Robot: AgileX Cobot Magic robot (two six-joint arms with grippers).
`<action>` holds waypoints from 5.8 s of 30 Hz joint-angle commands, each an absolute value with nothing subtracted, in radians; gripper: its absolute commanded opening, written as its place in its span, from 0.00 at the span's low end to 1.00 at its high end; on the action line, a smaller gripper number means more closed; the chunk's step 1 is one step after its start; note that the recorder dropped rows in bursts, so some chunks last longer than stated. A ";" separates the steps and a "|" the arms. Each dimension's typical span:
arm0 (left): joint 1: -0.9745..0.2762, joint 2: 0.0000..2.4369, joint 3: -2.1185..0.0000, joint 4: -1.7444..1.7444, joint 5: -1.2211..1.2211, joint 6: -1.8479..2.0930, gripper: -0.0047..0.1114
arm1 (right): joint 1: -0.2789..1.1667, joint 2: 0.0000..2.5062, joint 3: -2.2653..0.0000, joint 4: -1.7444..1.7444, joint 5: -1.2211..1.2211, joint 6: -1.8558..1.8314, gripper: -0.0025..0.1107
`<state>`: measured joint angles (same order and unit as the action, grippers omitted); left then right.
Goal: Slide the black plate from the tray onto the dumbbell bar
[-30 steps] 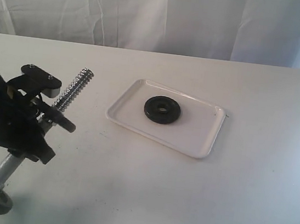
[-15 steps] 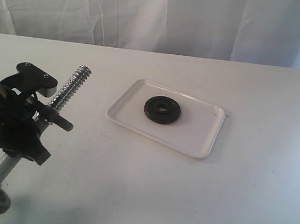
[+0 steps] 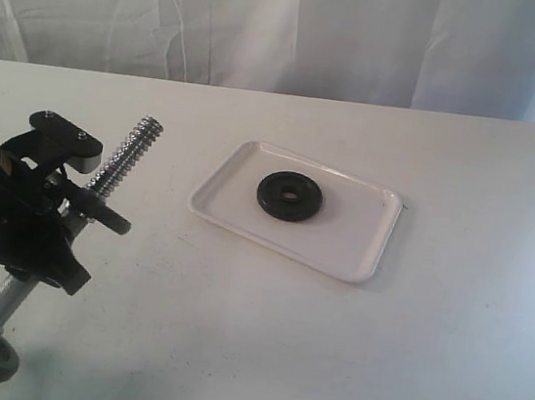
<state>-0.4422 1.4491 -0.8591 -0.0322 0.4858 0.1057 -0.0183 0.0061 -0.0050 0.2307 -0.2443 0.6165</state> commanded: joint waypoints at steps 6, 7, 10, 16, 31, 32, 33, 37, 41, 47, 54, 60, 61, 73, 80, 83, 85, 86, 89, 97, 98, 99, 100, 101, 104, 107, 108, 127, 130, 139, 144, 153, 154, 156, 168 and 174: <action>-0.442 1.397 -0.881 -0.050 0.424 0.106 0.04 | -0.011 0.000 -0.026 -0.007 -0.218 0.881 0.02; -0.442 1.397 -0.881 -0.050 0.422 0.106 0.04 | 0.003 0.014 -0.093 -0.115 -0.101 0.898 0.02; -0.442 1.397 -0.881 -0.050 0.419 0.106 0.04 | 0.055 0.184 -0.312 -0.155 0.260 0.679 0.02; -0.442 1.397 -0.881 -0.050 0.411 0.106 0.04 | 0.100 0.767 -0.844 0.075 0.560 0.045 0.02; -0.442 1.397 -0.881 -0.050 0.386 0.106 0.04 | 0.221 1.529 -1.404 0.610 0.932 -0.529 0.53; -0.442 1.397 -0.881 -0.050 0.381 0.102 0.04 | 0.227 1.571 -1.423 0.610 0.946 -0.504 0.66; -0.442 1.397 -0.881 -0.050 0.382 0.100 0.04 | 0.233 1.603 -1.435 0.610 0.953 -0.480 0.76; -0.442 1.397 -0.881 -0.050 0.369 0.089 0.04 | 0.288 1.750 -1.502 0.617 1.002 -0.472 0.81; -0.442 1.397 -0.881 -0.050 0.360 0.082 0.04 | 0.348 1.863 -1.584 0.577 1.007 -0.470 0.81; -0.442 1.397 -0.881 -0.050 0.360 0.082 0.04 | 0.435 1.979 -1.742 0.283 0.968 -0.410 0.81; -0.442 1.397 -0.881 -0.050 0.360 0.082 0.04 | 0.466 2.085 -1.853 0.119 0.933 -0.333 0.81; -0.442 1.397 -0.881 -0.050 0.360 0.082 0.04 | 0.467 2.176 -1.907 0.119 0.921 -0.321 0.81; -0.442 1.397 -0.881 -0.050 0.360 0.082 0.04 | 0.467 2.189 -1.915 0.119 0.921 -0.309 0.81; -0.442 1.397 -0.881 -0.050 0.360 0.082 0.04 | 0.467 2.268 -1.923 0.065 0.836 -0.309 0.81; -0.442 1.397 -0.881 -0.050 0.360 0.082 0.04 | 0.467 2.312 -1.928 0.049 0.797 -0.307 0.81; -0.442 1.397 -0.881 -0.050 0.360 0.082 0.04 | 0.467 2.330 -1.949 0.049 0.806 -0.307 0.81; -0.442 1.397 -0.881 -0.050 0.360 0.082 0.04 | 0.467 2.345 -1.960 0.049 0.806 -0.307 0.81; -0.442 1.397 -0.881 -0.050 0.360 0.082 0.04 | 0.467 2.352 -1.966 0.049 0.806 -0.304 0.81; -0.442 1.397 -0.881 -0.050 0.360 0.082 0.04 | 0.467 2.368 -1.984 0.049 0.806 -0.290 0.81; -0.442 1.397 -0.881 -0.050 0.360 0.082 0.04 | 0.467 2.378 -2.001 -0.015 0.831 -0.245 0.81; -0.442 1.397 -0.881 -0.050 0.360 0.082 0.04 | 0.467 2.378 -2.001 -0.020 0.839 -0.245 0.81; -0.442 1.397 -0.881 -0.050 0.358 0.082 0.04 | 0.467 2.378 -2.001 -0.020 0.847 -0.245 0.81; -0.442 1.397 -0.881 -0.050 0.356 0.082 0.04 | 0.467 2.378 -2.001 -0.020 0.848 -0.245 0.81; -0.442 1.397 -0.881 -0.050 0.354 0.082 0.04 | 0.467 2.378 -2.001 -0.020 0.851 -0.245 0.81; -0.442 1.397 -0.881 -0.050 0.350 0.082 0.04 | 0.467 2.378 -2.001 -0.020 0.851 -0.245 0.81; -0.442 1.397 -0.881 -0.050 0.350 0.082 0.04 | 0.467 2.378 -2.001 -0.020 0.854 -0.245 0.81; -0.442 1.397 -0.881 -0.050 0.350 0.082 0.04 | 0.467 2.378 -2.001 -0.020 0.854 -0.245 0.81; -0.442 1.397 -0.881 -0.050 0.351 0.082 0.04 | 0.467 2.420 -2.001 -0.026 0.875 -0.230 0.81; -0.442 1.397 -0.881 -0.050 0.351 0.082 0.04 | 0.467 2.426 -2.001 -0.026 0.887 -0.224 0.81; -0.442 1.397 -0.881 -0.050 0.349 0.082 0.04 | 0.467 2.426 -2.001 -0.064 0.909 -0.222 0.81; -0.442 1.397 -0.881 -0.050 0.346 0.082 0.04 | 0.467 2.426 -2.001 -0.108 0.942 -0.222 0.81; -0.442 1.397 -0.881 -0.050 0.344 0.082 0.04 | 0.467 2.455 -2.001 -0.108 0.963 -0.221 0.81; -0.442 1.397 -0.881 -0.050 0.344 0.082 0.04 | 0.467 2.457 -2.001 -0.108 0.965 -0.221 0.81; -0.442 1.397 -0.881 -0.050 0.344 0.082 0.04 | 0.467 2.459 -2.001 -0.108 0.975 -0.221 0.81; -0.442 1.397 -0.881 -0.050 0.344 0.082 0.04 | 0.468 2.455 -2.001 -0.105 1.045 -0.236 0.80; -0.442 1.397 -0.881 -0.050 0.342 0.082 0.04 | 0.468 2.455 -2.001 -0.103 1.057 -0.261 0.84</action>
